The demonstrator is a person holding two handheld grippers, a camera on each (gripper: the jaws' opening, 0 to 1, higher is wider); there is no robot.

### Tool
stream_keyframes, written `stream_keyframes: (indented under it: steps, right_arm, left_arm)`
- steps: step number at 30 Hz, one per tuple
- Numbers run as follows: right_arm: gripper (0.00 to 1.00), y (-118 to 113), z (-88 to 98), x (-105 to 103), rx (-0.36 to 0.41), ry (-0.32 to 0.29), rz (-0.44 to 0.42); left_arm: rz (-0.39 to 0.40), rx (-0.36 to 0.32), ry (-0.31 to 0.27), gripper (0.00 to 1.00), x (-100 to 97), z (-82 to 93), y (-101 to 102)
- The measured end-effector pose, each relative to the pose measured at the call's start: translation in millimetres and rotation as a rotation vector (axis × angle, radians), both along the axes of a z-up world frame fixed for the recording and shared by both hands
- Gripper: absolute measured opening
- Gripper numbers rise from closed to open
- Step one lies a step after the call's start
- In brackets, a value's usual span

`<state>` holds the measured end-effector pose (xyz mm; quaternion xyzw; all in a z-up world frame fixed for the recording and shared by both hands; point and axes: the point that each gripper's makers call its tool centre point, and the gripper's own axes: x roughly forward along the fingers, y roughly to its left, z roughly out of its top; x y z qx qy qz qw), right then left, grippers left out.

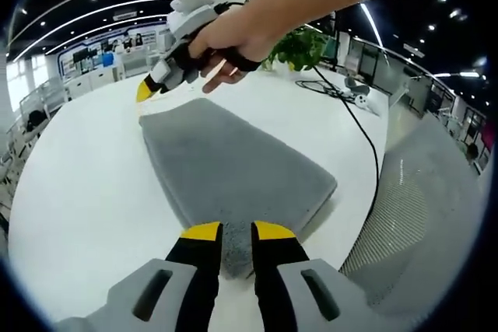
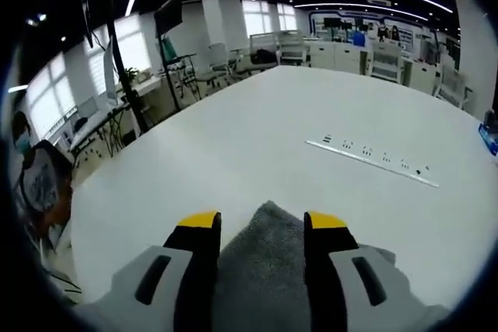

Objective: Fold the towel on the table until its edges align and the towel forms a compact rectangular stack.

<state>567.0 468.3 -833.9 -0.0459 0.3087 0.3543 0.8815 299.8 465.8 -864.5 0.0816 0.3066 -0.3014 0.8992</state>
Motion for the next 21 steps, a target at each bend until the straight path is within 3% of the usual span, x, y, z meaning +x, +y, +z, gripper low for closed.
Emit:
stream_keyframes:
  steps: [21]
  right_arm:
    - [0.58,-31.3,44.7,-38.7,0.009,-0.063,0.073]
  left_arm:
    - [0.028,0.013,-0.038,0.26,15.2,26.4,0.7]
